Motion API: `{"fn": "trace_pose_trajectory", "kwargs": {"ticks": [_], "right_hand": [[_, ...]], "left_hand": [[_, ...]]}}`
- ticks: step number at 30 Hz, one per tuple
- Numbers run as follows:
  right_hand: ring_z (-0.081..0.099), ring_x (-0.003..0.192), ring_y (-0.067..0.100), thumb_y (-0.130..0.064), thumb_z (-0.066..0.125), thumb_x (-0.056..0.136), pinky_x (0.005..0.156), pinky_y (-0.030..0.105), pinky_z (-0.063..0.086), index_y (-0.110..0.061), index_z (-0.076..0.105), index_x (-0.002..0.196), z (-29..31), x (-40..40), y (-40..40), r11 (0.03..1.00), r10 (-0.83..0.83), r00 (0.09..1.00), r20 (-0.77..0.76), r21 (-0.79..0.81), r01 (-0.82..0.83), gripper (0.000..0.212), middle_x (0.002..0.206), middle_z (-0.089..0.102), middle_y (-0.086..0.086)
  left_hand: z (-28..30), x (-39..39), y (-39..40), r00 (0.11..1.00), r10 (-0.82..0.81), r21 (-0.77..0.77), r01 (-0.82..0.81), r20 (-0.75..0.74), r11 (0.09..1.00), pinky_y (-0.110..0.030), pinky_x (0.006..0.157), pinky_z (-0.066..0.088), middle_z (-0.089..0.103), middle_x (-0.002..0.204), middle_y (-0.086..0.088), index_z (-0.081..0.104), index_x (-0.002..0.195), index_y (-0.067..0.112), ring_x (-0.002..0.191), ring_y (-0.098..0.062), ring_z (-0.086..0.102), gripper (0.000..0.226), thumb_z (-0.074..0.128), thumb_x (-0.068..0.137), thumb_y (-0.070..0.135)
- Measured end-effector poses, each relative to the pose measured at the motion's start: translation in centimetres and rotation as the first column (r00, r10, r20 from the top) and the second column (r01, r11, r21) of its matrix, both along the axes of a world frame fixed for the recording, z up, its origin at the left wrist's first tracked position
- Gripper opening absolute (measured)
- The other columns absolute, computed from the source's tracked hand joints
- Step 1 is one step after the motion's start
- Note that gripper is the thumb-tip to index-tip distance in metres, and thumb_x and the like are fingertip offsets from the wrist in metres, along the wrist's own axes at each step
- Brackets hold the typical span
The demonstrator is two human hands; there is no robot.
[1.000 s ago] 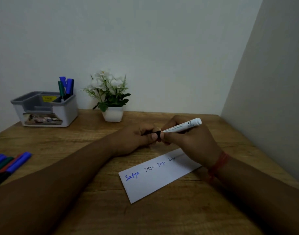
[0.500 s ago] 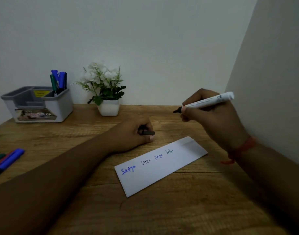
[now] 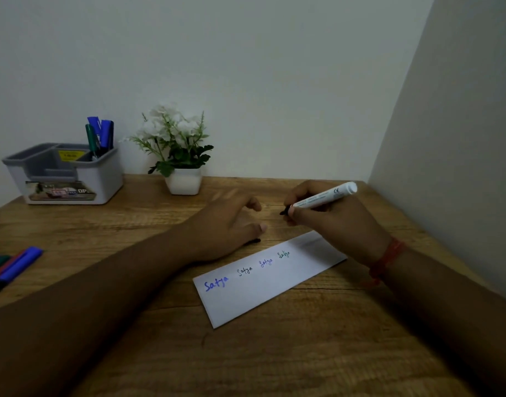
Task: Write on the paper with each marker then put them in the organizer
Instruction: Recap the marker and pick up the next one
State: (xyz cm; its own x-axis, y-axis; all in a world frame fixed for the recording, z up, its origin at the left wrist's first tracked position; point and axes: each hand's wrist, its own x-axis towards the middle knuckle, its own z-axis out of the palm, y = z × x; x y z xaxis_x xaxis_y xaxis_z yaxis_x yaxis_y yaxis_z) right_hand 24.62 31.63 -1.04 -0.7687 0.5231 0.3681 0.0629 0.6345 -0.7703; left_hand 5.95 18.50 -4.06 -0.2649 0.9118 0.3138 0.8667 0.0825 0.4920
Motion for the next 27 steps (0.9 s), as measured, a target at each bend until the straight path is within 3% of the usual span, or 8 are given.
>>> {"fn": "trace_pose_trajectory", "kwargs": {"ticks": [3, 7, 9, 14, 20, 27], "right_hand": [[0.072, 0.095, 0.028, -0.008, 0.075, 0.086, 0.088, 0.056, 0.056, -0.012, 0.072, 0.093, 1.3, 0.7, -0.3, 0.998, 0.03, 0.999, 0.04, 0.045, -0.032, 0.009, 0.095, 0.075, 0.008], [0.072, 0.088, 0.031, 0.002, 0.071, 0.083, 0.092, 0.056, 0.057, 0.005, 0.067, 0.095, 3.1, 1.3, 0.1, 0.982, 0.021, 1.0, 0.012, -0.186, -0.019, 0.013, 0.097, 0.072, 0.026], [0.071, 0.084, 0.028, 0.002, 0.07, 0.085, 0.09, 0.05, 0.06, 0.005, 0.067, 0.094, 2.7, 1.5, -0.1, 0.969, 0.031, 0.996, 0.089, -0.245, -0.009, 0.01, 0.095, 0.073, 0.025], [0.073, 0.081, 0.024, -0.008, 0.068, 0.087, 0.08, 0.037, 0.06, -0.007, 0.072, 0.087, -0.1, 2.1, -1.0, 0.977, -0.043, 0.987, 0.154, -0.198, 0.074, 0.004, 0.088, 0.076, 0.013], [0.074, 0.085, 0.021, -0.011, 0.068, 0.088, 0.08, 0.034, 0.059, -0.014, 0.07, 0.087, -1.1, 2.2, -1.7, 0.988, -0.006, 0.984, 0.175, -0.152, 0.034, 0.004, 0.087, 0.076, 0.006], [0.072, 0.084, 0.019, -0.009, 0.068, 0.087, 0.069, 0.026, 0.056, -0.017, 0.07, 0.081, -1.2, 2.4, -1.5, 0.992, 0.013, 0.981, 0.193, -0.123, 0.011, 0.01, 0.089, 0.076, 0.002]], "left_hand": [[0.0, 1.0, 0.2, 0.989, 0.014, 0.01, -0.012, -0.145, 1.0, -0.045, 0.104, 0.036, 0.041, 0.138, 0.01, 0.043, 0.132, 0.034, 0.128, -0.015, 0.036, 0.054, 0.048, 0.088, 0.065], [-0.3, 1.4, 0.5, 0.955, 0.008, -0.038, -0.02, -0.296, 0.999, -0.054, 0.119, 0.009, 0.025, 0.154, 0.006, 0.03, 0.144, 0.033, 0.146, -0.021, 0.016, 0.065, 0.039, 0.09, 0.069], [-0.7, 1.4, 0.5, 0.946, 0.013, -0.06, -0.034, -0.323, 0.998, -0.056, 0.119, 0.003, 0.016, 0.159, 0.006, 0.023, 0.147, 0.033, 0.149, -0.021, 0.006, 0.071, 0.035, 0.09, 0.072], [-1.5, 0.8, 1.0, 0.92, 0.015, -0.095, -0.056, -0.391, 0.994, -0.057, 0.117, -0.002, 0.002, 0.163, 0.006, 0.012, 0.15, 0.035, 0.15, -0.019, -0.009, 0.086, 0.015, 0.078, 0.082], [-1.9, 1.0, 1.4, 0.925, 0.001, -0.168, -0.07, -0.381, 0.983, -0.061, 0.117, -0.004, -0.006, 0.164, 0.009, 0.008, 0.15, 0.037, 0.149, -0.018, -0.018, 0.089, 0.015, 0.075, 0.084], [-1.9, 1.4, 1.6, 0.921, -0.042, -0.259, -0.065, -0.388, 0.964, -0.061, 0.117, -0.006, -0.021, 0.161, 0.015, -0.007, 0.151, 0.04, 0.144, -0.016, -0.032, 0.094, 0.015, 0.073, 0.089]]}}
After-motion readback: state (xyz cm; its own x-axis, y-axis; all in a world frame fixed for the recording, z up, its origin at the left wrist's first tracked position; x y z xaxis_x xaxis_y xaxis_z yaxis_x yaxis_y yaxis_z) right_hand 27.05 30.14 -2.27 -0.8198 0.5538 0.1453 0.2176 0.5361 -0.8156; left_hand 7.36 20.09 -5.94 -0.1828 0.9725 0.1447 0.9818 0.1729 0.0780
